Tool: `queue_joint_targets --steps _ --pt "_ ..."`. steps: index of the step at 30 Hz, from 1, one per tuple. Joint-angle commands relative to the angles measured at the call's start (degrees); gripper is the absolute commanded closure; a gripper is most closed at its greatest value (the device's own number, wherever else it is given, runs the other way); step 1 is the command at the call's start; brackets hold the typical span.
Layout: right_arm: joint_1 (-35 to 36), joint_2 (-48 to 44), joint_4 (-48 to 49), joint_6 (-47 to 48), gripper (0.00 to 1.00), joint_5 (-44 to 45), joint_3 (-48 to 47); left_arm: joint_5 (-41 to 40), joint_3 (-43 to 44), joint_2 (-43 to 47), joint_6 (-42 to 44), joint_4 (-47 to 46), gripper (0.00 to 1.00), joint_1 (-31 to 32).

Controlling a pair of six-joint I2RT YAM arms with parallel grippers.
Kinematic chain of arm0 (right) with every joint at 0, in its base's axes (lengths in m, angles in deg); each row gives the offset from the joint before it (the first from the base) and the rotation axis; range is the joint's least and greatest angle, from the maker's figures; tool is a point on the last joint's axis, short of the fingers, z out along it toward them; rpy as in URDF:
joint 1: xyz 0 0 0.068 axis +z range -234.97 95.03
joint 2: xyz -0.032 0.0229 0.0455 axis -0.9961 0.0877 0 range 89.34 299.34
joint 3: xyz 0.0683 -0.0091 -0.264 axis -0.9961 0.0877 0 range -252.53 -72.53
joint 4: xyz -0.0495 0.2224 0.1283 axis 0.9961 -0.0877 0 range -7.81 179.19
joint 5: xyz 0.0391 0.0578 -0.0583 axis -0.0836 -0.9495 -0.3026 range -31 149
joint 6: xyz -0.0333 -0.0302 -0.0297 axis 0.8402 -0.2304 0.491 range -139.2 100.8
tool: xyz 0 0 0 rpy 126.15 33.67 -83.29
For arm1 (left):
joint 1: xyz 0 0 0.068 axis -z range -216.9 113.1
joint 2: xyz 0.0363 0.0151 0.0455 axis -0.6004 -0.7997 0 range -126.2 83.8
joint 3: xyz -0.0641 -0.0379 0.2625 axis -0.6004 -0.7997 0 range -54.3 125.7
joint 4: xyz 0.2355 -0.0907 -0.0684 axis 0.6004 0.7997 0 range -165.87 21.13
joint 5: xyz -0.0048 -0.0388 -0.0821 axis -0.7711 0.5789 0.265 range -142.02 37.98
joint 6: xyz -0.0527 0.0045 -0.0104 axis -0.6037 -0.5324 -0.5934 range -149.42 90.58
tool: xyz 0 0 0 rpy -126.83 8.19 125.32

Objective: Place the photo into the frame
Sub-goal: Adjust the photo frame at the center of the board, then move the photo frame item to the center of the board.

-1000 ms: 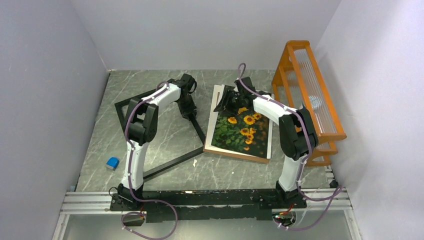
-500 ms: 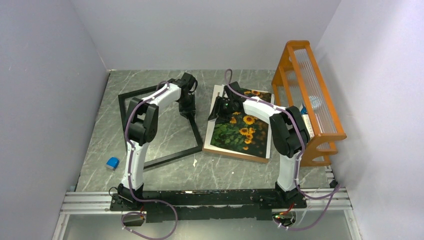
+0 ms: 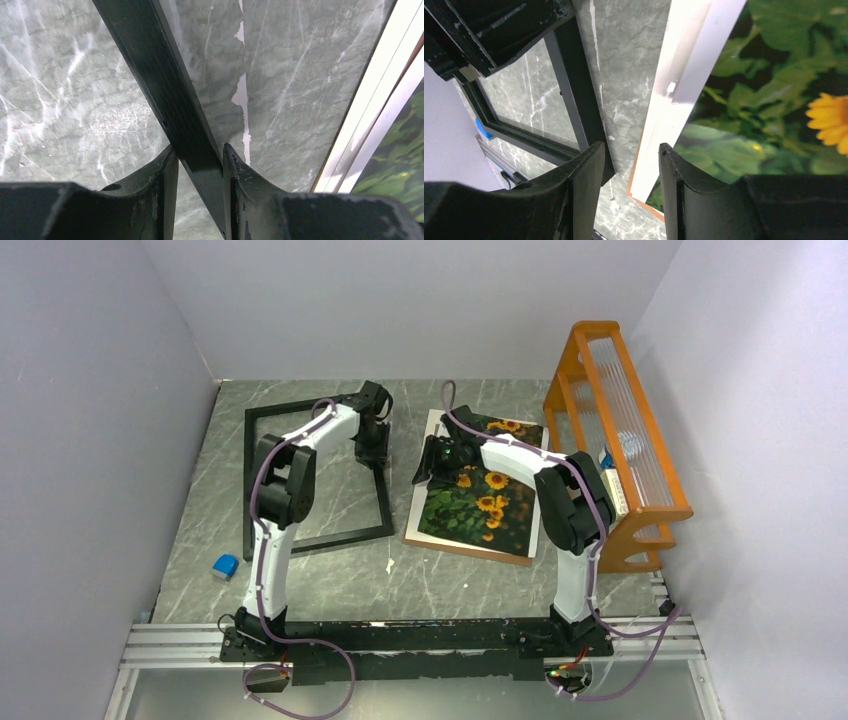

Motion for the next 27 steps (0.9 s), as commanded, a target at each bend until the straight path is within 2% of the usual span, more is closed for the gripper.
queue_joint_targets --steps 1,3,8,11,17,23,27 --pt "1.28 1.25 0.87 1.92 0.52 -1.26 -2.57 -2.36 -1.85 -0.68 7.52 -4.6 0.78 -0.9" --pt "1.33 1.52 0.88 1.95 0.52 -1.09 -2.08 -2.7 -3.65 1.22 6.68 -5.41 0.72 -0.9" --pt "1.34 1.68 -0.2 3.03 0.51 0.85 -0.01 -3.71 -3.78 4.84 4.94 -3.66 0.46 -0.99" --pt "1.33 1.47 -0.87 3.65 0.51 1.61 1.53 -3.0 -3.48 6.85 3.72 -3.08 0.37 -0.99" --pt "1.58 0.03 -2.64 4.44 0.51 4.17 4.58 0.66 -3.99 11.85 0.07 -2.67 0.31 -0.99" --pt "2.73 -0.94 -8.7 6.52 0.5 9.98 3.88 12.26 -11.2 18.78 -5.82 -9.14 0.25 -0.82" --pt "3.41 -1.56 -12.07 7.33 0.5 13.18 3.32 21.22 -16.62 21.34 -10.67 -14.52 0.28 -0.81"
